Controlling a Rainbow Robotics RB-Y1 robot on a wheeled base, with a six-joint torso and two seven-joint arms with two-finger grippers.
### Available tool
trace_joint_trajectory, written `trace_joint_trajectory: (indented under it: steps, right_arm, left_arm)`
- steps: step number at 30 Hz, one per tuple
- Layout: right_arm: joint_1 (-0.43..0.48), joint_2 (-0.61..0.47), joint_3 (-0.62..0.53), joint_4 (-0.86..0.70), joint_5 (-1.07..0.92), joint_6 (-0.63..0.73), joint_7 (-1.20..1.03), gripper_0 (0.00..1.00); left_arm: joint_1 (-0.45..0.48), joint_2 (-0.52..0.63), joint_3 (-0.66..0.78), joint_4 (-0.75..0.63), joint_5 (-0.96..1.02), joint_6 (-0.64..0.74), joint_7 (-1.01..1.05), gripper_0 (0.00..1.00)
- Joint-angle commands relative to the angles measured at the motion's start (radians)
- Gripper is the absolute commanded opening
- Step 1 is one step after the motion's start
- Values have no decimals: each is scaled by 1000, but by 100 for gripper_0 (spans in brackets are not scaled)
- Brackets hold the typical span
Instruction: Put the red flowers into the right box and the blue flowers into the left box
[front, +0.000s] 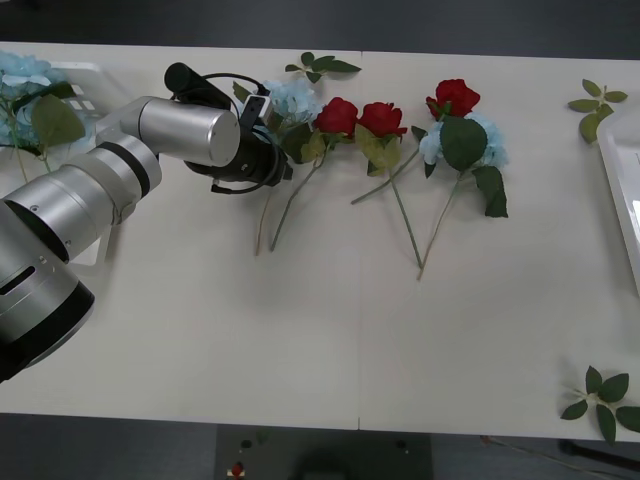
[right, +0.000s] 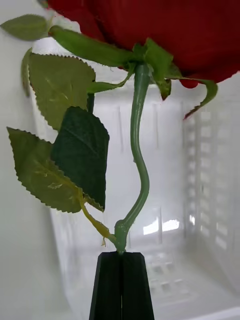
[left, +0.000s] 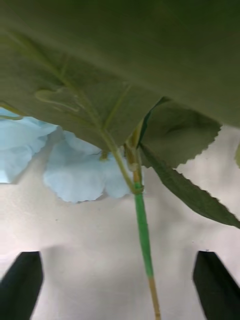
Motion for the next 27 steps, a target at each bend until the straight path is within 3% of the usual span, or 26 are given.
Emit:
trace_joint_trajectory:
  steps: [1, 9, 15, 16, 17, 18, 20, 27]
  right_arm:
    - [32, 0, -17, 64, 18, -101, 100, 0]
    - [159, 50, -17, 120, 36, -357, 148, 0]
    - [174, 71, -17, 119, 36, -380, 151, 0]
    - [171, 71, -17, 117, 30, -380, 151, 13]
    - [171, 73, -17, 111, 25, -380, 151, 37]
    - [171, 76, -17, 107, 21, -380, 151, 72]
    - [171, 76, -17, 94, 12, -380, 151, 97]
    - [170, 76, -24, 56, -11, -342, 143, 98]
  left_arm:
    - [-27, 0, 18, -8, -5, -17, 48, 0]
    - [-27, 0, 18, -8, -7, -17, 48, 0]
    - [-25, 0, 18, -8, -7, -17, 49, 0]
    - [-27, 0, 18, -8, -7, -17, 51, 0]
    - [-27, 0, 18, -8, -7, -17, 49, 0]
    - [-27, 0, 18, -8, -7, -17, 51, 0]
    - [-27, 0, 18, -8, -7, -17, 51, 0]
    - [-27, 18, 18, -21, 6, -14, 48, 0]
